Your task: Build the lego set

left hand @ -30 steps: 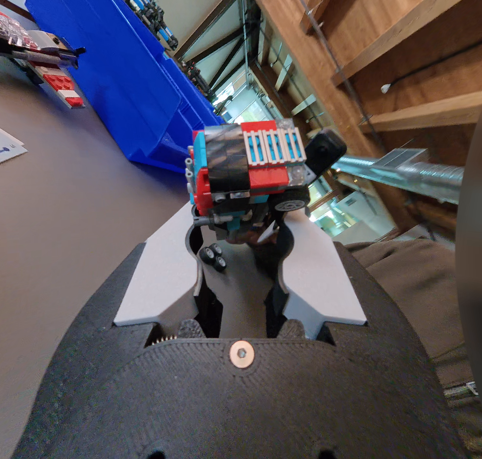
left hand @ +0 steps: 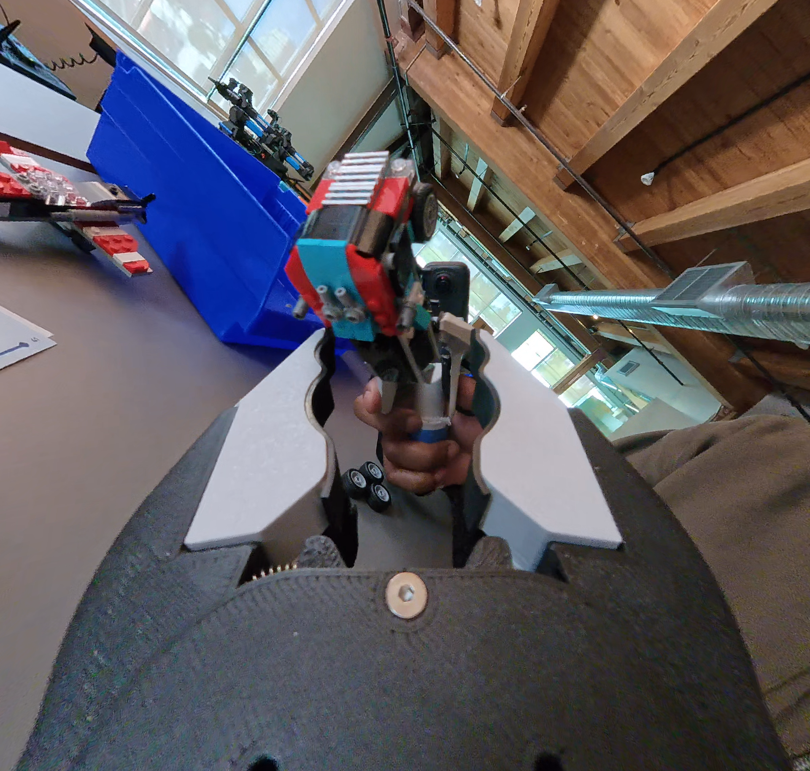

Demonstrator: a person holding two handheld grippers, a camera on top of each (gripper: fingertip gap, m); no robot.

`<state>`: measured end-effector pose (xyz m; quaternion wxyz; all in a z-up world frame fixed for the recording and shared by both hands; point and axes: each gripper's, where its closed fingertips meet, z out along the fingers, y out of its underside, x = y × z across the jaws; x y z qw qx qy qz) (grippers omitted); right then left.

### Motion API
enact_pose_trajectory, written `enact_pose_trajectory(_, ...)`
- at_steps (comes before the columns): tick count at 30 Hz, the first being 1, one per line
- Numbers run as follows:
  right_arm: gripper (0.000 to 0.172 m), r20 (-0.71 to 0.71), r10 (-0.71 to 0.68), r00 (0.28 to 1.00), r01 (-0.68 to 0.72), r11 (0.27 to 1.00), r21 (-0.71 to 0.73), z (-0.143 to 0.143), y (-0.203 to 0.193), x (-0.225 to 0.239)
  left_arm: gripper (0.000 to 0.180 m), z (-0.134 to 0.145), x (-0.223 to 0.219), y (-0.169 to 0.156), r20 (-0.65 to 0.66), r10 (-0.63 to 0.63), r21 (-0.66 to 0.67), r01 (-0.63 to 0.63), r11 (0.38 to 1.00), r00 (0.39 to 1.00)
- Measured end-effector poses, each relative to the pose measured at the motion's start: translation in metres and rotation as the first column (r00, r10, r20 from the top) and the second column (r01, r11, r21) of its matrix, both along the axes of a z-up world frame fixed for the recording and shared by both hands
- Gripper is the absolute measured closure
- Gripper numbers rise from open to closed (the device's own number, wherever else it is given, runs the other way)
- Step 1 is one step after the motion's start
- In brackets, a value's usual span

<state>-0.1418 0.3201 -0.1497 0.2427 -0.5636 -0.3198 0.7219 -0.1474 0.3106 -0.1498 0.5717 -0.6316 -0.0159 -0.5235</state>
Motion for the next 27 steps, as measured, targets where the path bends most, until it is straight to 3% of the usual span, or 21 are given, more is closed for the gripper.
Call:
enact_pose_trajectory(8, 0.146, -0.05, 0.044, 0.998, -0.049, 0.994, -0.1, 0.004, -0.006, -0.001, 0.121, 0.0, -0.001, 0.001, 0.138, -0.018, -0.022, 0.021, 1.0, 0.99)
enact_pose_trajectory(14, 0.146, -0.026, 0.042, 0.999, -0.044, 0.995, -0.089, 0.002, -0.006, -0.002, 0.125, -0.003, -0.001, 0.0, 0.129, -0.031, -0.038, 0.037, 0.999, 0.991)
enact_pose_trajectory(19, 0.127, -0.046, 0.055, 0.997, -0.058, 0.996, -0.07, 0.012, -0.005, 0.002, 0.127, -0.005, -0.01, 0.001, 0.198, -0.023, -0.071, 0.038, 0.997, 0.98)
enact_pose_trajectory(22, 0.122, -0.004, 0.066, 0.998, -0.067, 0.998, -0.011, 0.011, -0.002, 0.007, 0.131, -0.01, -0.015, 0.003, 0.189, 0.001, -0.108, 0.02, 0.994, 0.982)
enact_pose_trajectory(27, 0.116, 0.196, 0.035, 0.98, -0.084, 0.965, 0.249, -0.012, -0.004, 0.011, 0.131, -0.023, -0.017, 0.006, 0.197, 0.023, -0.194, 0.016, 0.981, 0.98)
